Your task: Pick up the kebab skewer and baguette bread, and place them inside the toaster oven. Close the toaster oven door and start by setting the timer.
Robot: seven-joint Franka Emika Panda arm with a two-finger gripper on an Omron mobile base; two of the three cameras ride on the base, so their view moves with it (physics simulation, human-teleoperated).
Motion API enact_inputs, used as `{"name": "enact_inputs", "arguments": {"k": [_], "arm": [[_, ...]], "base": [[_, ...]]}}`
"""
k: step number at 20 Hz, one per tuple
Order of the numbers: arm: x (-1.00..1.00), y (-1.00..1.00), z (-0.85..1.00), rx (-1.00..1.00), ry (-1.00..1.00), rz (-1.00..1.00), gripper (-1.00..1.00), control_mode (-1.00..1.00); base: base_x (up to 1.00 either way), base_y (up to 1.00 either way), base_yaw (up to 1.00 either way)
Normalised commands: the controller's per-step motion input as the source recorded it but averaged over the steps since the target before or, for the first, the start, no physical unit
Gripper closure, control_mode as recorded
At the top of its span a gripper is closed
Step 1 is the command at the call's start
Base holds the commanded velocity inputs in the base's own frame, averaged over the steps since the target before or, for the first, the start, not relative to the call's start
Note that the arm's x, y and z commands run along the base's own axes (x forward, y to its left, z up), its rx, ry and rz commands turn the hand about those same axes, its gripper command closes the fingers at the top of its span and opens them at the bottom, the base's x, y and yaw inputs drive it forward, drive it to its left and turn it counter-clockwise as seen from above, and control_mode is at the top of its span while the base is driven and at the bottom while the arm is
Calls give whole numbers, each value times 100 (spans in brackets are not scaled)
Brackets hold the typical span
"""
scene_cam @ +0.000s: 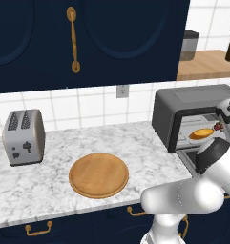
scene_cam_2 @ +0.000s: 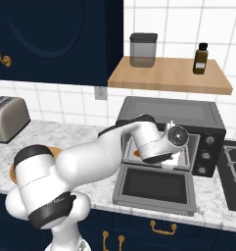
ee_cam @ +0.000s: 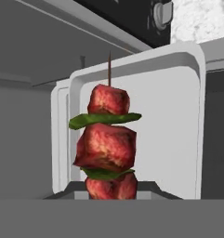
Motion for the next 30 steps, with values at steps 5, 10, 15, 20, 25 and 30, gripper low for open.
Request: {"name": "enact_inputs", "arguments": {"k": [5, 10, 15, 20, 25, 30], "arm": [[26, 1, -14, 0, 0, 1, 100, -100], [12, 11, -5, 0, 1, 0, -100, -100], [2, 7, 0, 0, 0, 0, -100, -100], [1, 5, 0, 0, 0, 0, -100, -100], [3, 0, 0, 0, 0, 0, -100, -100], [0, 0, 11, 0, 0, 0, -100, -100]], "base": [[0, 0, 0], [0, 0, 0], [0, 0, 0], [0, 0, 0], [0, 0, 0], [0, 0, 0]]}}
